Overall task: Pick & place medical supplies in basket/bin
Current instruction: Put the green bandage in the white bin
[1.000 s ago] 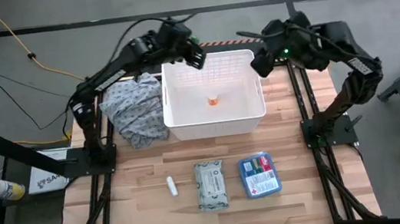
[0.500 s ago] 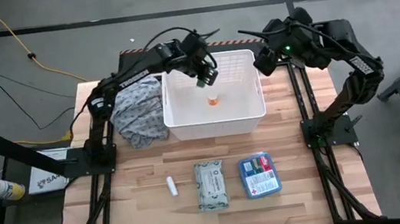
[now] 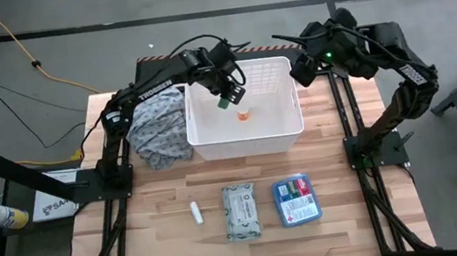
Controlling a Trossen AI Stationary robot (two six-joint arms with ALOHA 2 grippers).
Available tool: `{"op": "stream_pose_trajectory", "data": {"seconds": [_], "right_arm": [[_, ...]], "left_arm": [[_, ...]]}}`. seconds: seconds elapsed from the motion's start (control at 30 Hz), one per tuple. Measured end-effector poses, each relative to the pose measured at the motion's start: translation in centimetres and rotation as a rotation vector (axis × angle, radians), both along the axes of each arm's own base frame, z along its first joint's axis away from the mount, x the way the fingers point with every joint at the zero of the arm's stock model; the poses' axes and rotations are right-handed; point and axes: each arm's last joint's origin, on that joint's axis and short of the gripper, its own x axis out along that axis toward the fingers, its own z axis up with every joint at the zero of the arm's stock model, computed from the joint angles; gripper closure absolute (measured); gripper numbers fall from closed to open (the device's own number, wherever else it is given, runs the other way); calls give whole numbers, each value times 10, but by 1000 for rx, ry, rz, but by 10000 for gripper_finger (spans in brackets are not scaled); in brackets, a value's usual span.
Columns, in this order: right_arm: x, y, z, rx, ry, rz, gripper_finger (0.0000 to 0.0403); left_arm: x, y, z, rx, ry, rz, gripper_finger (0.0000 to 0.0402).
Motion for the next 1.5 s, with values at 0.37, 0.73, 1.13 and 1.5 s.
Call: {"op": "stream_pose_trajectory", "data": {"seconds": [0.37, 0.73, 1.13, 1.5], "right_arm": [[0, 0, 0, 3, -2, 1, 126], [1, 1, -1, 34, -12, 24, 126], [1, 1, -1, 38, -13, 28, 126], [1, 1, -1, 49, -15, 37, 126]], "left_arm": [[16, -19, -20, -15, 84, -42, 309], [39, -17, -68, -88, 170, -73, 309], [57, -23, -112, -127, 242, -112, 309], [66, -20, -126, -135, 210, -121, 309]]}}
